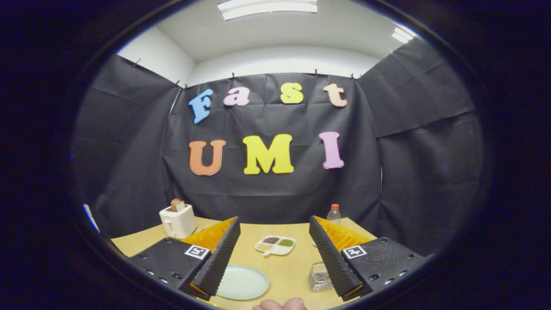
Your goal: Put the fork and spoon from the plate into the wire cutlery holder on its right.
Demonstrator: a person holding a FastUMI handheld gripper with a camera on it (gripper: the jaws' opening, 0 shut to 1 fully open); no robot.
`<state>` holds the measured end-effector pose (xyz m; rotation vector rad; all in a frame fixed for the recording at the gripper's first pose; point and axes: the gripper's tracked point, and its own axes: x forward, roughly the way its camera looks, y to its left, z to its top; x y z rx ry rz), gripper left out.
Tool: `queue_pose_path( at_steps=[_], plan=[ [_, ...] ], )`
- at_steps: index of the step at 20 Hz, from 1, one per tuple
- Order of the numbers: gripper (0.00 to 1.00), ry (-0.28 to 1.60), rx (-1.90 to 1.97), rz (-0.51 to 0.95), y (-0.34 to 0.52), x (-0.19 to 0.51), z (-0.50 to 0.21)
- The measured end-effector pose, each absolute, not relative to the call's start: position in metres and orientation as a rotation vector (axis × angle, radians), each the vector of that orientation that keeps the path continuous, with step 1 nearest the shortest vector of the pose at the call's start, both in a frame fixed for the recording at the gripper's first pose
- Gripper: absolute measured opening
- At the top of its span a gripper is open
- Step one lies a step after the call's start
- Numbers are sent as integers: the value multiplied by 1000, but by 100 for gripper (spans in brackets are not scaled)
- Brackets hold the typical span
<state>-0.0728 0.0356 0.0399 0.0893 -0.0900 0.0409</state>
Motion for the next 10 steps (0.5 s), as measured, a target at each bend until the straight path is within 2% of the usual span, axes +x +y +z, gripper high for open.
queue_pose_path(
  at_steps=[10],
  plan=[
    [96, -118, 61, 19, 31, -75, 42]
  ],
)
